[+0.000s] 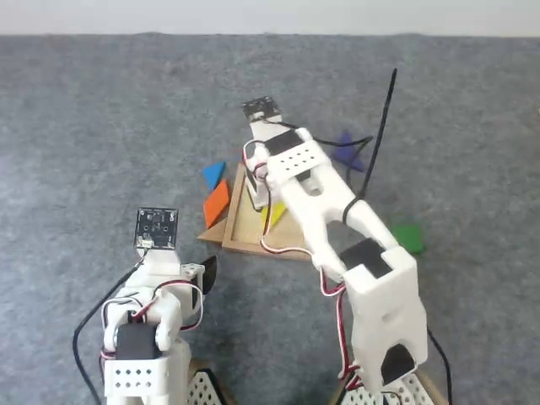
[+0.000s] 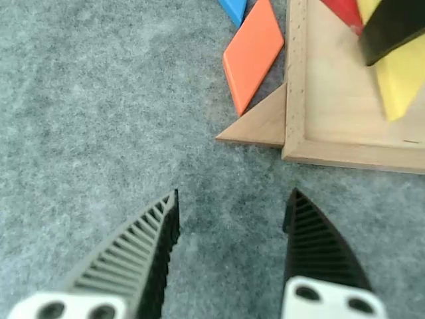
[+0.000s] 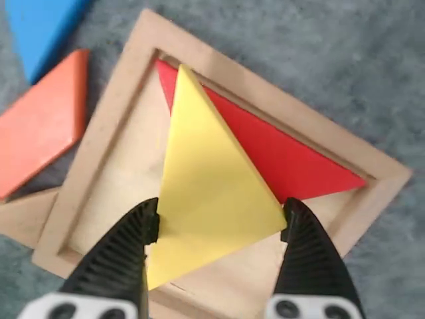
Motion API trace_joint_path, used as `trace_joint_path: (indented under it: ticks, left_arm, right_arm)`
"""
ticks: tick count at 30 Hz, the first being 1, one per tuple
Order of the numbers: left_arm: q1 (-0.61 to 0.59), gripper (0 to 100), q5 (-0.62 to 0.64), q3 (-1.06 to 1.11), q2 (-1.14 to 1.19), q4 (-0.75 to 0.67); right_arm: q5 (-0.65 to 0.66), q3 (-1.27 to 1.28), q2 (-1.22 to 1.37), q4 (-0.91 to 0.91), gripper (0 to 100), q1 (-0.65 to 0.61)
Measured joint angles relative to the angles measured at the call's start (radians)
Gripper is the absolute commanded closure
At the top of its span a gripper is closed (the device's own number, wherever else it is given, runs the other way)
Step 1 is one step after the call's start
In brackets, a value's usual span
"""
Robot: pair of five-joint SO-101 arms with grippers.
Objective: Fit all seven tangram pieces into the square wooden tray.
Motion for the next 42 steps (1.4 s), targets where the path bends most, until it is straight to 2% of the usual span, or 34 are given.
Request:
trace_joint_path:
  ticks: [8, 14, 21, 39, 42]
  left_arm:
    - [0.0, 76, 0.0, 0.0, 0.0, 0.0]
    - [0.0, 76, 0.0, 0.0, 0.0, 0.0]
    - [0.0, 76, 0.0, 0.0, 0.0, 0.0]
    - [0.0, 76, 0.0, 0.0, 0.0, 0.0]
    - [0.0, 76, 0.0, 0.0, 0.0, 0.0]
  right_arm:
    - [-0.11, 0.0, 0.0, -0.031, 92.4, -0.084]
    - [-0.229, -0.006, 0.018, -0.037, 91.6, -0.08]
    - [-0.247, -0.063, 0.072, -0.037, 78.2, -0.086]
    - [-0.241, -0.086, 0.086, 0.031, 77.4, -0.137]
    - [-0.241, -0.086, 0.086, 0.031, 72.7, -0.137]
